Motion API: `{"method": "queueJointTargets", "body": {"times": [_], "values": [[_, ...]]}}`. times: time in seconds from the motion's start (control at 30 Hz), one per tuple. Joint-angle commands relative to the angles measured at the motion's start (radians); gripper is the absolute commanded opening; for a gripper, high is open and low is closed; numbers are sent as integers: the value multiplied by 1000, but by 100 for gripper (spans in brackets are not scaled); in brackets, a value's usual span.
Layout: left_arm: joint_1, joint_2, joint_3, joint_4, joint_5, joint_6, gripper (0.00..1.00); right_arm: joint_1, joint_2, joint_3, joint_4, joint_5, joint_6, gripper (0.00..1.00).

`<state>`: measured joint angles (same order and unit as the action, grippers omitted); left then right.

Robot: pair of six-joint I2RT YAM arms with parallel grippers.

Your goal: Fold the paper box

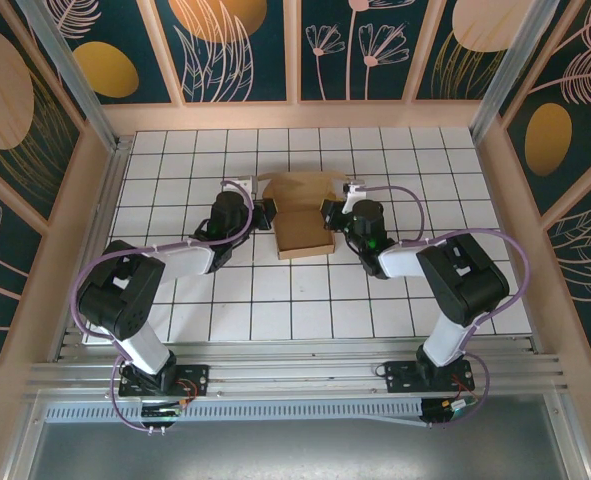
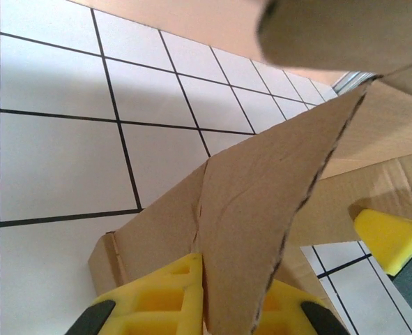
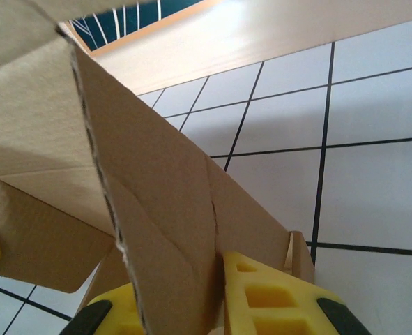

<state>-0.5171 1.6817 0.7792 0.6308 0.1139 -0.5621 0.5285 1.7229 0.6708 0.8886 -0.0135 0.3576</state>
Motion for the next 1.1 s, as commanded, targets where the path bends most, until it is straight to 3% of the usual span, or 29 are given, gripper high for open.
{"method": "queueJointTargets", "body": {"times": [0.0, 0.43, 0.6, 0.77, 1.07], "values": [[-47, 11, -68, -52, 115, -74, 9, 48, 0, -56, -60, -63, 43, 14], [-63, 26, -123, 0, 201, -147, 10, 61, -56, -103, -93, -43, 18, 16], [-66, 55, -111, 10, 167, -170, 7, 61, -104, -97, -156, -29, -4, 18], [-67, 61, -83, -45, 73, -129, 0, 59, -172, -85, -272, 105, -66, 22], [-94, 129, -43, -35, 226, -110, 0, 45, -194, -84, -341, 101, -137, 19]]}}
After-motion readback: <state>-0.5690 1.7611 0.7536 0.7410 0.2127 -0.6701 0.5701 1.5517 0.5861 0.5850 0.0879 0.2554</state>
